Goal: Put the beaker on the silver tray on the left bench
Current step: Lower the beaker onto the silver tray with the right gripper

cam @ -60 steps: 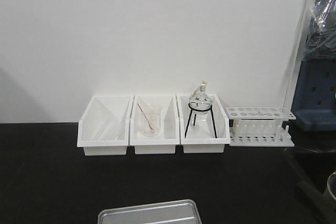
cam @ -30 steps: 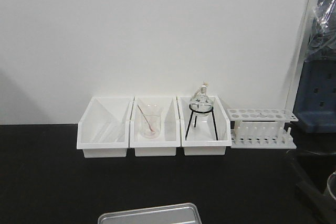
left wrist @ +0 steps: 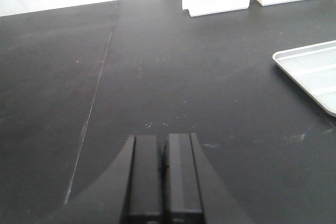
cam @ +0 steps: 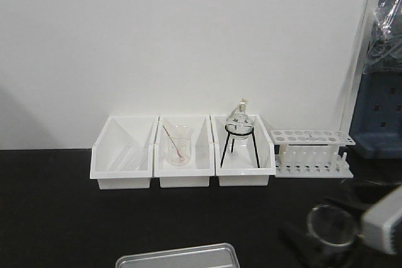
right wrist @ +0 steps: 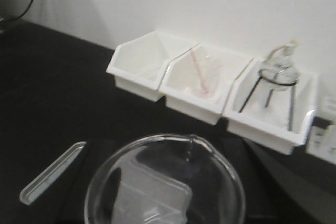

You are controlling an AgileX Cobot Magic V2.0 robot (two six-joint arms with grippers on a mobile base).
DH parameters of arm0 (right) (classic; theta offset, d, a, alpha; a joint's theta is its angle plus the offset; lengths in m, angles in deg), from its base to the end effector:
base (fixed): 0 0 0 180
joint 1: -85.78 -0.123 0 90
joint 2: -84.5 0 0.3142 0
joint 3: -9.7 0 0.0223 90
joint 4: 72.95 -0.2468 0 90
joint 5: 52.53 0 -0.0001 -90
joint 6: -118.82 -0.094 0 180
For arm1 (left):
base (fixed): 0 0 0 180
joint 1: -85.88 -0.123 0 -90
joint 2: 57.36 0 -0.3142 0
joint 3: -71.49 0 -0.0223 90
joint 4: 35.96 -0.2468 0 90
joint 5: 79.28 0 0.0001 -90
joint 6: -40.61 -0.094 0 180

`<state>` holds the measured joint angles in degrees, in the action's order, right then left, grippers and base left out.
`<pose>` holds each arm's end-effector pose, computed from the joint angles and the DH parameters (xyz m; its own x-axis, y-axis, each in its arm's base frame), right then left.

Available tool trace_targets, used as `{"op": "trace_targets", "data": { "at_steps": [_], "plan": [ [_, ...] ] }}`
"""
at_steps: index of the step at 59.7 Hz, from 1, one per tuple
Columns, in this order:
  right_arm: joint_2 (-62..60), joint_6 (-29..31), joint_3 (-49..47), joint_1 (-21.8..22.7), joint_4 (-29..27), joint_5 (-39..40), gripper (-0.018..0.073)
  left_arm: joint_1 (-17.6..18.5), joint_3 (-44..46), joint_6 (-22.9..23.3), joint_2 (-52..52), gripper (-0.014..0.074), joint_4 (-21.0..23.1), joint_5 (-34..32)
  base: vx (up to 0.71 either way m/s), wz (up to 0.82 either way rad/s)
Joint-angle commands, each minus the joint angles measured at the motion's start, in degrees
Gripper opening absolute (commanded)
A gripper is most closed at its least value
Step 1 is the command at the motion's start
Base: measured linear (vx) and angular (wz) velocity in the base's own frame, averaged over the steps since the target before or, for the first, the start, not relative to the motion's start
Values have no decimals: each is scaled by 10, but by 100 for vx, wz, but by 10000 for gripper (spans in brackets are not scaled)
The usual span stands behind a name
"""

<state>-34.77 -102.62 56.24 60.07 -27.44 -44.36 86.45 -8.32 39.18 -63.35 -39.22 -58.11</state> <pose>0.1583 0.0867 0.3264 -0.1453 -0.1427 -0.9790 -0.5318 0.8457 -0.0443 0.0219 0.0017 0.1686 -0.2912 0.0808 -0.9532 0.0130 0.9967 0.0805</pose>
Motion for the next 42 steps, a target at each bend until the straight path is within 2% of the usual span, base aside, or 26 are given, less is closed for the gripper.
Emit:
{"op": "trace_targets", "data": {
  "at_steps": [1,6,10,15,20,30,42],
  "plan": [
    [93,8,-18,24,2,190,-11,3,-11,1,4,1,2,-43,0,-1],
    [194,48,-19,45,2,352,-11,3,-11,1,4,1,2,-43,0,0],
    [289,126,-25,51,1,473,-10,3,-11,1,4,1,2,-43,0,0],
    [377,227,-40,50,0,563,-9,3,-11,1,4,1,2,-43,0,0],
    [464,264,-68,43,-13,630,-8,3,-11,1,4,1,2,-43,0,0],
    [572,259,-134,19,-75,627,-8,3,-11,1,4,1,2,-43,0,0],
    [623,267,-206,-27,-97,511,-8,3,-11,1,4,1,2,-43,0,0]
  ]
}}
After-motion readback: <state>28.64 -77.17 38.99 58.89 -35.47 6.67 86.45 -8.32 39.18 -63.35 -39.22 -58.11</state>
